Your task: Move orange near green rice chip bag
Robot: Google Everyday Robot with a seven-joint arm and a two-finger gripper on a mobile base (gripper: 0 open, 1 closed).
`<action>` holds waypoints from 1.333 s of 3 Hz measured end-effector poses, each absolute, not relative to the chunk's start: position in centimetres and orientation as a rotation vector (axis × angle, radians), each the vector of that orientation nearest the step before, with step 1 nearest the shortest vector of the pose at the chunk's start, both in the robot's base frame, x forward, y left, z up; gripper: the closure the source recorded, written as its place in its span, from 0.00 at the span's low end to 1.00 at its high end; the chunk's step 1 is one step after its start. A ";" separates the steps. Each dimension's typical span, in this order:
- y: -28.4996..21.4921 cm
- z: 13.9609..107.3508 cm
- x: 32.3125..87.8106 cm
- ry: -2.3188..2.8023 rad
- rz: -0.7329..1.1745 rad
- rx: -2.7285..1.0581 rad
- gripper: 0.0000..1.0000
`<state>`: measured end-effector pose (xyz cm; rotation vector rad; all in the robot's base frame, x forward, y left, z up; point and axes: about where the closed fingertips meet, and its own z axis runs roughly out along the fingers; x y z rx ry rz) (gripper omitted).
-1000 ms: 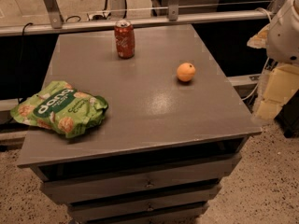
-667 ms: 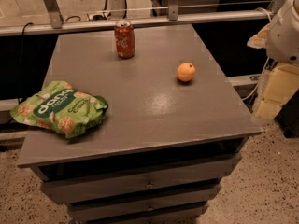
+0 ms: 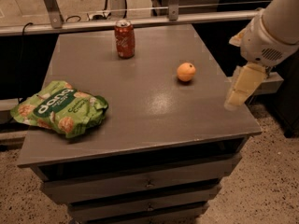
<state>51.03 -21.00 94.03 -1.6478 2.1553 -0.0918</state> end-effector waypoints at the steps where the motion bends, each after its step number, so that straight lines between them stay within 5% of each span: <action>1: -20.6 91.4 55.6 2.119 -0.048 -1.589 0.00; 4: -17.4 85.9 65.0 2.037 0.261 -1.371 0.00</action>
Offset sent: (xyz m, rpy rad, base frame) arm 0.1262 0.0208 -0.0786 0.2824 -0.0541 -0.0124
